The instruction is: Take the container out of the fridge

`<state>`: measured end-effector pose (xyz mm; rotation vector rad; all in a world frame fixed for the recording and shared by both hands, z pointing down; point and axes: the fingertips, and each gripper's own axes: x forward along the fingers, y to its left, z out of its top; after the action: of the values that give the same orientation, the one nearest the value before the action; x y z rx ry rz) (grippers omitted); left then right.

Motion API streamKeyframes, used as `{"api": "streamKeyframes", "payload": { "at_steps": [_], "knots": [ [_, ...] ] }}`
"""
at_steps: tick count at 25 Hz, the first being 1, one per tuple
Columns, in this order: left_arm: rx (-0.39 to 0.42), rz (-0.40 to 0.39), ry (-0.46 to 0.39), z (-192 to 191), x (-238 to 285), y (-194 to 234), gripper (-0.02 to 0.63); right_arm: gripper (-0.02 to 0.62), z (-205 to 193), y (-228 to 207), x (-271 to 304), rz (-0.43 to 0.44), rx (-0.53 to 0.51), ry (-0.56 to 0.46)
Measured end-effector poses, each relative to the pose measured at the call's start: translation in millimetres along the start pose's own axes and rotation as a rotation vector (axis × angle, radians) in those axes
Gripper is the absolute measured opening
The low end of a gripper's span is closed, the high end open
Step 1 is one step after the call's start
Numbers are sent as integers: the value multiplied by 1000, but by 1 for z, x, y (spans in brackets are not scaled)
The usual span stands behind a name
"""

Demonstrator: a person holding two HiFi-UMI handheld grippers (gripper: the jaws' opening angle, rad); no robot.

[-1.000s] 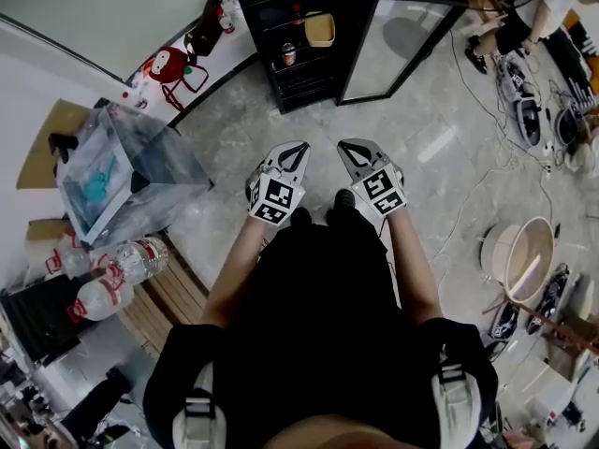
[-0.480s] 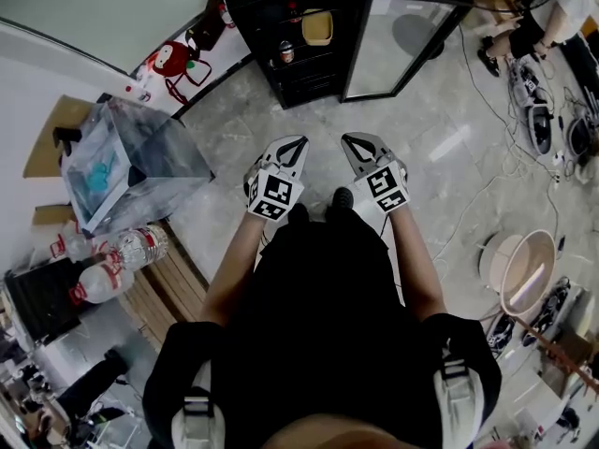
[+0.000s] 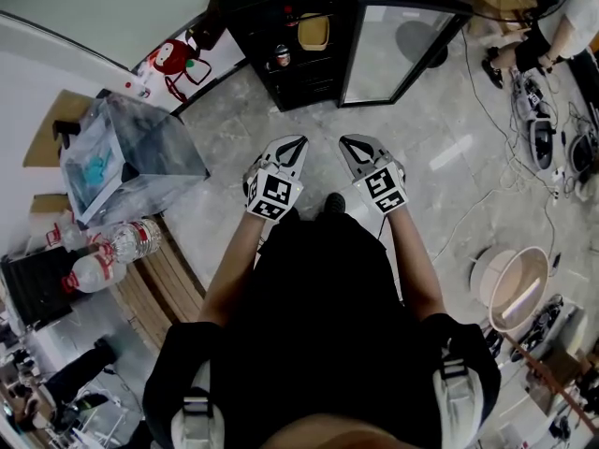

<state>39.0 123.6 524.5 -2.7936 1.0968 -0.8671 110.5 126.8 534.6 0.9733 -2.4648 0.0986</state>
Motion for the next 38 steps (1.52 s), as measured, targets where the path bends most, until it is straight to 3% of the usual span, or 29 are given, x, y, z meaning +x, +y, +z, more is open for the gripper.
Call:
{"api": "streamKeyframes", "payload": {
  "at_steps": [20, 38],
  "knots": [
    [-52, 42, 27, 3, 26, -2, 23, -2, -25, -15, 1, 85, 31, 8],
    [-61, 23, 9, 2, 50, 41, 23, -2, -20, -41, 33, 21, 25, 59]
  ]
}}
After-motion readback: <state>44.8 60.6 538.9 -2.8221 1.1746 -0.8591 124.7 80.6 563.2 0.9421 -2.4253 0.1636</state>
